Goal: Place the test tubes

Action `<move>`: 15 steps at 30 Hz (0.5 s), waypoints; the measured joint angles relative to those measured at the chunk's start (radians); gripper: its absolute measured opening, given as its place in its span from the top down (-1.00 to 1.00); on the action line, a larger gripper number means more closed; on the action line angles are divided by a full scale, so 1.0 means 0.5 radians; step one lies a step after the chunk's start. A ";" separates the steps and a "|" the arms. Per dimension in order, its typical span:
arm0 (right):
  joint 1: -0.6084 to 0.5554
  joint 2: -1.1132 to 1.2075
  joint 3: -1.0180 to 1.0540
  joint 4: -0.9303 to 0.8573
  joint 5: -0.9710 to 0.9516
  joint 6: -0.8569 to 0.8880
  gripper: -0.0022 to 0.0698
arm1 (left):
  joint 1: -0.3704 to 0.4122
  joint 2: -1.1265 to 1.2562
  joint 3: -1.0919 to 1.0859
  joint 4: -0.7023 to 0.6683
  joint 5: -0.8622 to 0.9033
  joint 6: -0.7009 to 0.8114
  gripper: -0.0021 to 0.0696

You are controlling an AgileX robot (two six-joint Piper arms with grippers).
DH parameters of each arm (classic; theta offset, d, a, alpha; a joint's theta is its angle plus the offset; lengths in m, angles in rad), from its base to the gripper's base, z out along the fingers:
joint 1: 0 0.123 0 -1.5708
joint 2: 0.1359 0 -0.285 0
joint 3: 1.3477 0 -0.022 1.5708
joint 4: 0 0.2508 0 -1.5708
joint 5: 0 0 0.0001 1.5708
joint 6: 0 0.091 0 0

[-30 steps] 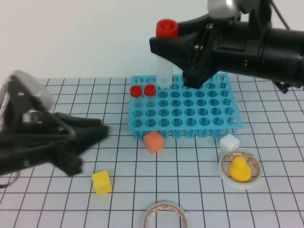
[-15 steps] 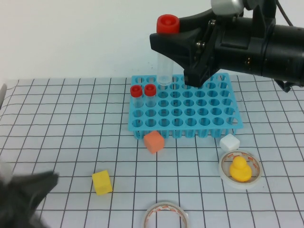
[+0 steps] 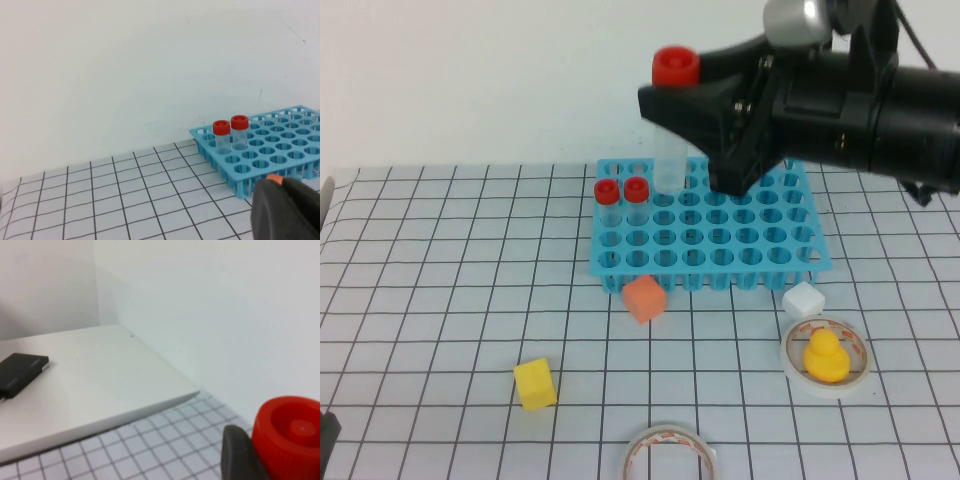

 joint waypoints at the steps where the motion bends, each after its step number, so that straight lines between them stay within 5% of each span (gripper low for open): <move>1: 0.000 0.000 0.017 0.000 0.000 0.000 0.18 | 0.000 -0.007 0.002 0.000 -0.005 -0.004 0.94; 15: 0.000 0.000 0.113 0.003 -0.002 0.000 0.18 | 0.000 -0.006 0.002 -0.007 0.014 -0.021 0.95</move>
